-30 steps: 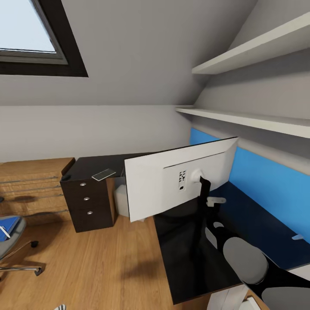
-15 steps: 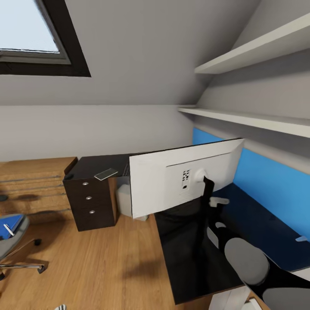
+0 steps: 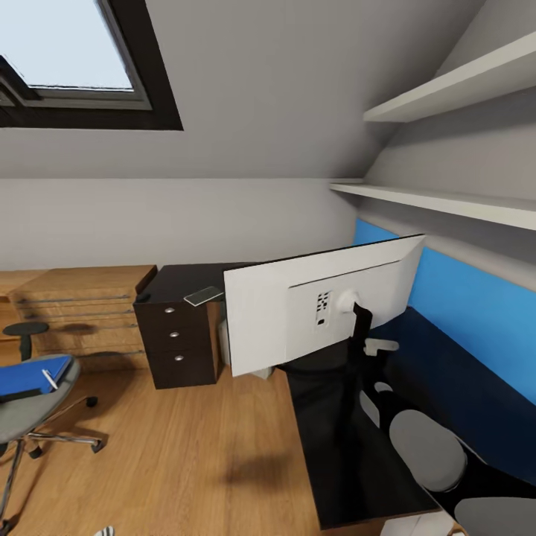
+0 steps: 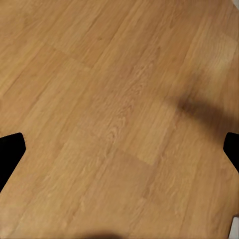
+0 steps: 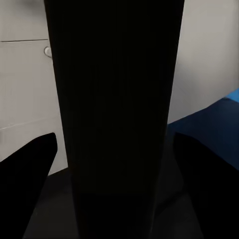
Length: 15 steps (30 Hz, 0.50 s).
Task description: In the bedroom, organize the workspace by keeping the computer under the desk, ensuring the monitor is on the desk, placing the keyboard on the desk next to the monitor, placing the mouse on the desk next to the keyboard, moving the folder from the swivel chair onto the desk next to the mouse, stacking the notebook on top of the folder with the pen on top of the notebook, and positioning the swivel chair next to the desk.
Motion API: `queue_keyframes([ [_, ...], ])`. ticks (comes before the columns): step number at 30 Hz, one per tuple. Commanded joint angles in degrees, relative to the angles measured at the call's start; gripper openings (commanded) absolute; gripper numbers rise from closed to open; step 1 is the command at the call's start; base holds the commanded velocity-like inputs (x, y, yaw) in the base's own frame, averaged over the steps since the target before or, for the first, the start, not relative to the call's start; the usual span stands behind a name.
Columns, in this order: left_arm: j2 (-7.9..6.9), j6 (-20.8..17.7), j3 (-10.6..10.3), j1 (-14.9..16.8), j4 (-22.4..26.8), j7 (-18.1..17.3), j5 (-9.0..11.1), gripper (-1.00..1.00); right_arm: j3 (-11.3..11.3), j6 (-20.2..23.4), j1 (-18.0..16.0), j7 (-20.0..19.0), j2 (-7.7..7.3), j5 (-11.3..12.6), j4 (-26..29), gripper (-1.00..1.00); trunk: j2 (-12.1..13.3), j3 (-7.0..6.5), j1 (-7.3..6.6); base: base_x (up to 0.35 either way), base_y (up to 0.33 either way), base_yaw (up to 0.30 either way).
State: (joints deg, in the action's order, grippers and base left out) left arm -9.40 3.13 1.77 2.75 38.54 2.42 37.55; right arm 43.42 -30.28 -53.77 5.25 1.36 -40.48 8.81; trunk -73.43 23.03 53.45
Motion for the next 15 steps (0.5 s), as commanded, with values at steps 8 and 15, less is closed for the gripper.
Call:
queue_keyframes([
  [8, -0.01, 0.2, -0.2, 0.0, 0.0, 0.2, 0.6, 1.00, 1.2, -0.1, 0.0, 0.3, -1.03, -0.4, -3.8, -1.00, 0.0, 0.10, 0.01, 0.000, 0.000, 0.012],
  [15, 0.00, 0.2, -0.2, 0.0, 0.0, 0.2, 0.7, 1.00, 1.2, -0.1, 0.1, -1.4, -2.43, -0.5, -3.8, -1.00, 0.0, 0.10, 0.01, 0.000, 0.000, 0.000],
])
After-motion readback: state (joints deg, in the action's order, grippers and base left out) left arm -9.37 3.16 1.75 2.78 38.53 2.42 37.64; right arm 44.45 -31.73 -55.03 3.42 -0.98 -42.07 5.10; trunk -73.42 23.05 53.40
